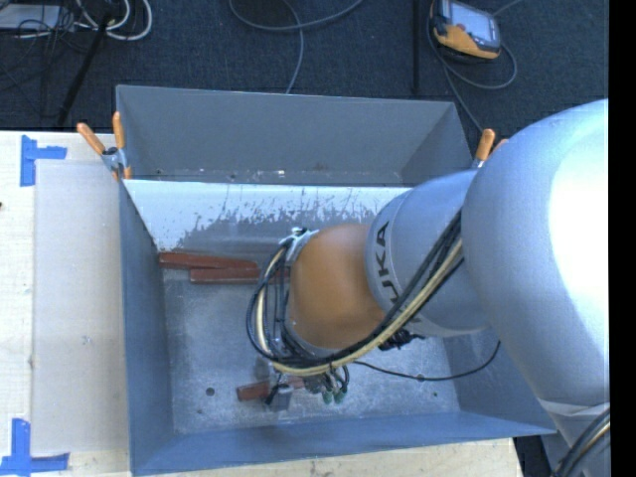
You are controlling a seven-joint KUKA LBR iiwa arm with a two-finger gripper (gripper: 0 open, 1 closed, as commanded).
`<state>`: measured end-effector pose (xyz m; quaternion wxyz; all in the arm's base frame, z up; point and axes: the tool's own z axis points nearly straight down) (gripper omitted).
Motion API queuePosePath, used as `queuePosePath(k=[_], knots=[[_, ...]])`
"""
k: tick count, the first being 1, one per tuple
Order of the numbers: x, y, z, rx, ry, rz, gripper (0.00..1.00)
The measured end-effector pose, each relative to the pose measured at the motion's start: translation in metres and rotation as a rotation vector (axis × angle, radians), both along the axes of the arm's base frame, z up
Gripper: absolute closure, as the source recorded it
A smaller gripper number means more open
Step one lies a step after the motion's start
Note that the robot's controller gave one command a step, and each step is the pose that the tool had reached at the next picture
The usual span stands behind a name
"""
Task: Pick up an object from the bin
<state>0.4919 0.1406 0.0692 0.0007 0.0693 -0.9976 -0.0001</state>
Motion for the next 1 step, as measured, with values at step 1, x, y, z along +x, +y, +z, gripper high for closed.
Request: queuePosePath(k=[1], knots=[[0.0043, -0.0067, 0.1528, 0.001, -0.01, 0.164, 1.0]])
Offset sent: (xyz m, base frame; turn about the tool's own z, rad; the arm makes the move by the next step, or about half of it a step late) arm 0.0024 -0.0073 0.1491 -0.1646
